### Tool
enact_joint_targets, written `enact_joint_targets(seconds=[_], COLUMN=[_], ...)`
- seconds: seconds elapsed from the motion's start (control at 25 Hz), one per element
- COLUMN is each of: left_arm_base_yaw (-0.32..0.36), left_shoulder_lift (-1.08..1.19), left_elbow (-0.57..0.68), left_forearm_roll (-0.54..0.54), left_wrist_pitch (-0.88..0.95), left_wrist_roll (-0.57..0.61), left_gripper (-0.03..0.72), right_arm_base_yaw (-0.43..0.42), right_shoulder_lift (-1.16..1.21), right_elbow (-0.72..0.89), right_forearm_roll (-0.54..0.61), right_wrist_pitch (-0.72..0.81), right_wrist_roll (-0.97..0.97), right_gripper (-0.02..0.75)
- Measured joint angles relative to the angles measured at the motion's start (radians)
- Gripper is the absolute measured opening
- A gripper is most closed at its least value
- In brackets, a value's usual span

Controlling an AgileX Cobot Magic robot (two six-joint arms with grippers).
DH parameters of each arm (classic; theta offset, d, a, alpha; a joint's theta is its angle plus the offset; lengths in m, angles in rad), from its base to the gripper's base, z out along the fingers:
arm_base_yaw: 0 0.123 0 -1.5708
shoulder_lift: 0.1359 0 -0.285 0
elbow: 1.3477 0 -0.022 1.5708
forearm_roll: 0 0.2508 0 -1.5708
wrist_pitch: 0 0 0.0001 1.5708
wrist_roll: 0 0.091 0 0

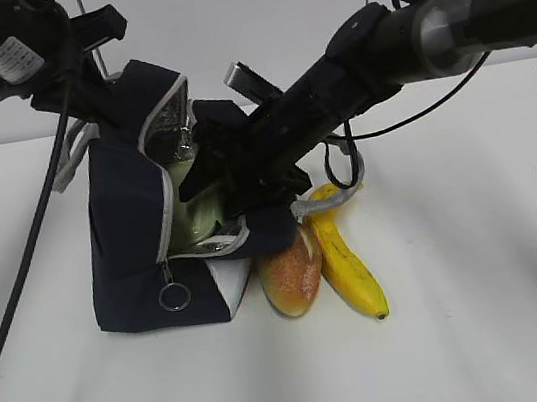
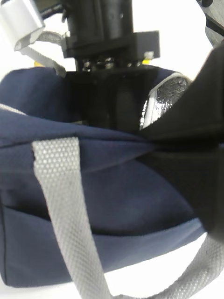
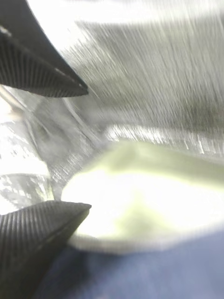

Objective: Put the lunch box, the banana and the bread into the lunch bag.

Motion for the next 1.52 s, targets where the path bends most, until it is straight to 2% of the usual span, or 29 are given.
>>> enact_joint_targets(seconds=[0.6, 0.88, 1.08, 1.28, 1.4, 1.52], left_arm_base_yaw=[0.0, 0.0, 0.0, 0.0, 0.0, 0.0], left_shoulder_lift=[0.0, 0.0, 0.0, 0.0, 0.0, 0.0], left_elbow=[0.0, 0.0, 0.0, 0.0, 0.0, 0.0], left_forearm_roll=[0.031, 0.055, 0.06, 0.063, 0.063, 0.063], left_wrist_pitch=[0.014, 0.016, 0.018, 0.018, 0.019, 0.021], left_wrist_roll=[0.0, 0.0, 0.0, 0.0, 0.0, 0.0], left_gripper=[0.0, 0.0, 0.0, 0.0, 0.0, 0.0], right_arm_base_yaw=[0.0, -0.011, -0.016, -0.016, -0.016, -0.016], right_shoulder_lift=[0.012, 0.005, -0.056, -0.116, -0.155, -0.21], right_elbow=[-0.266, -0.307, -0.308, -0.308, -0.308, -0.308], right_forearm_roll=[-0.149, -0.171, -0.26, -0.292, -0.353, -0.502], right_wrist_pitch=[0.278, 0.289, 0.293, 0.296, 0.299, 0.306], right_wrist_roll=[0.022, 0.046, 0.084, 0.094, 0.131, 0.215], right_gripper=[0.53, 0.529, 0.53, 0.53, 0.53, 0.529])
